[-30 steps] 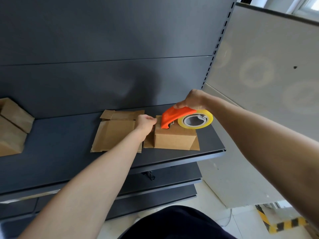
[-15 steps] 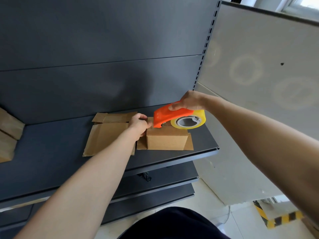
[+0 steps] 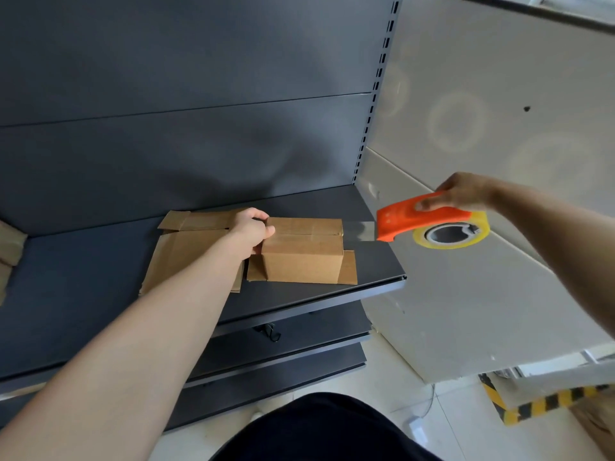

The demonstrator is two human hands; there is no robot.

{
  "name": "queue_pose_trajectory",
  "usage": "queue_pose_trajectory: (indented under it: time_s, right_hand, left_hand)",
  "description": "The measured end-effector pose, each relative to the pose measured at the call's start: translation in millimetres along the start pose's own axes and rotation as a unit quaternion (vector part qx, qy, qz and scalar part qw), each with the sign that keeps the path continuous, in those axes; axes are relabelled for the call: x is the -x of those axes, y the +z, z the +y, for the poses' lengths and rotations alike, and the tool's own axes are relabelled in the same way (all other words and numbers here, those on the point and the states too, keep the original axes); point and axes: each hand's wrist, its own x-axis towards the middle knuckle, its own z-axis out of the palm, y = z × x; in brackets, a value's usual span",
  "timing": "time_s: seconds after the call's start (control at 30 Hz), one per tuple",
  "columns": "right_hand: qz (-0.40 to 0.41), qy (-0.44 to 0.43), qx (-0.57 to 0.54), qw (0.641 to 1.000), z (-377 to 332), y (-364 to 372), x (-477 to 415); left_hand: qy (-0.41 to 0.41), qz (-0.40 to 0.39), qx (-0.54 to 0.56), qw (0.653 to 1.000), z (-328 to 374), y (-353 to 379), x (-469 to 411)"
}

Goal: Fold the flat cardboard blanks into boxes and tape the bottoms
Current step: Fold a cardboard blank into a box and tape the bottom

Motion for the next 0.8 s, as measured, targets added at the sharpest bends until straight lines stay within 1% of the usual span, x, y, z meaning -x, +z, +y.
queue_pose_trajectory:
  time_s: [0.43, 0.63, 0.8]
  right_hand:
    - [-0.037, -0.015, 0.091, 0.995, -27.3, 42.8, -18.5]
    - [-0.031, -0.035, 0.103, 0.994, -53.4, 67.0, -25.0]
    - [-0.013, -0.044, 0.1, 0.994, -61.7, 75.1, -29.7]
  left_hand:
    - [0.0, 0.023, -0.008, 1.0, 0.2, 2.9, 3.0]
    - [-0.002, 0.019, 0.01, 1.0, 1.9, 2.1, 7.1]
    - [-0.001, 0.018, 0.009, 1.0, 1.7, 1.3, 7.6]
